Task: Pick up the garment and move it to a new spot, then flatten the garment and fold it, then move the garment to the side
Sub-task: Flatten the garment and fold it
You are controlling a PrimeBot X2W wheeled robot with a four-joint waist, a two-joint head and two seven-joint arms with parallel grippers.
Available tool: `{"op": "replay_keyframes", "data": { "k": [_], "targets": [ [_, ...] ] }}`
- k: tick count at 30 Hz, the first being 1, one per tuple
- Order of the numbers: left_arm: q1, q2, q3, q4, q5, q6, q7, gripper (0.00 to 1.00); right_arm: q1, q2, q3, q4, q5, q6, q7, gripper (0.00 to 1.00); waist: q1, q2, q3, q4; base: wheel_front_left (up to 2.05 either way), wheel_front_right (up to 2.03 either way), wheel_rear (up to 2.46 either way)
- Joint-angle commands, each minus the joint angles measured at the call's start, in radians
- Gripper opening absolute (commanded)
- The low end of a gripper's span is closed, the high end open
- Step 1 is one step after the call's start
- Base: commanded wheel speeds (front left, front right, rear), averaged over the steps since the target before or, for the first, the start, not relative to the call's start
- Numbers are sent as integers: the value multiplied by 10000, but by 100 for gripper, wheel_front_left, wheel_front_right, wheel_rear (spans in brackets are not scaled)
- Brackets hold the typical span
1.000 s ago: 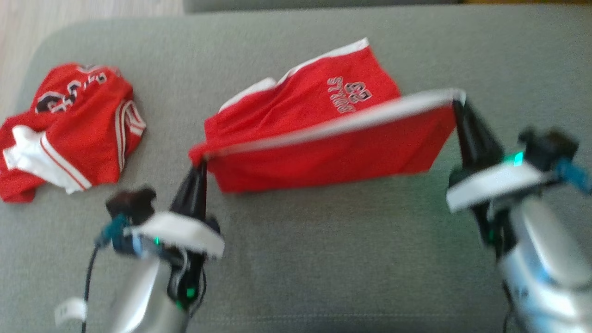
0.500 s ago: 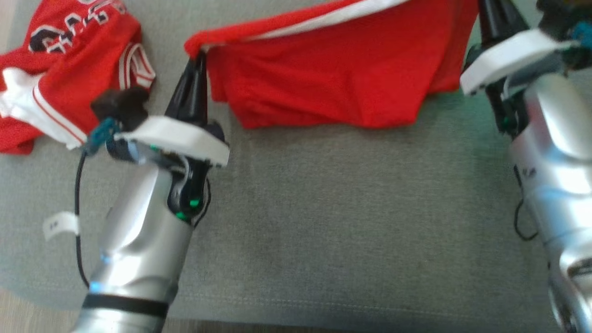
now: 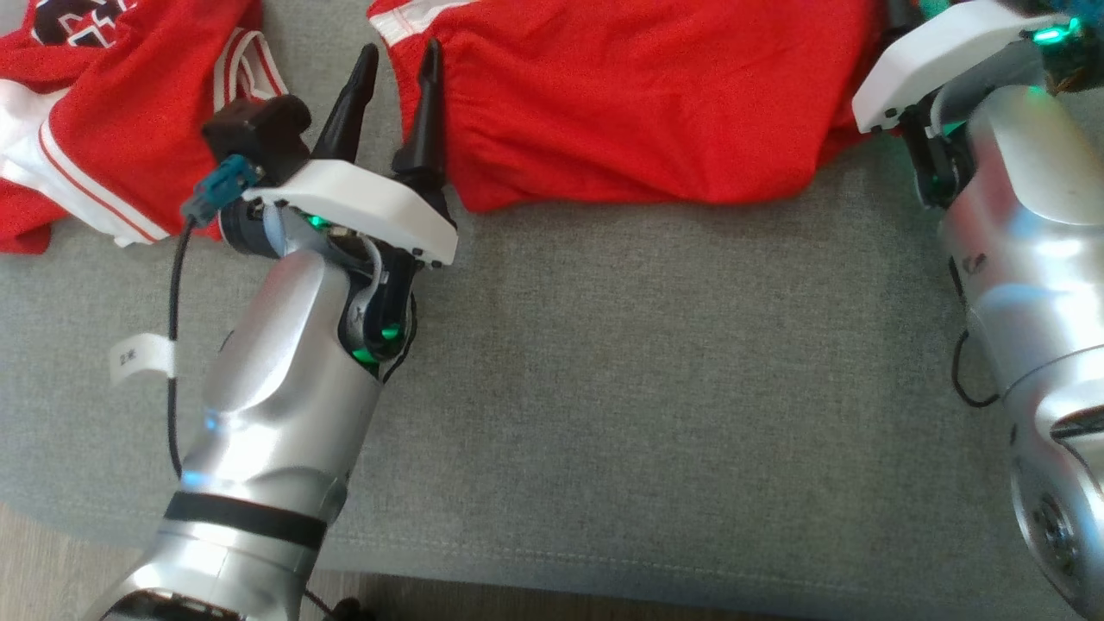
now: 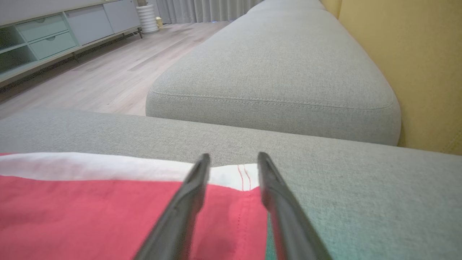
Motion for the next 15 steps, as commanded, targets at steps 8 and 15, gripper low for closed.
{"op": "replay_keyframes", "data": {
  "k": [8,15],
  "targets": [
    [423,229,330,-451,390,398,-53,100,-27,199,76,106,187,-9,-207,100,-1,0,-194,-88,0,0,0],
    [1361,229,396,-958,705,683,-53,100,907,164,723,472,831,-9,-44,100,-1,0,-498,-150,0,0,0]
  ]
}}
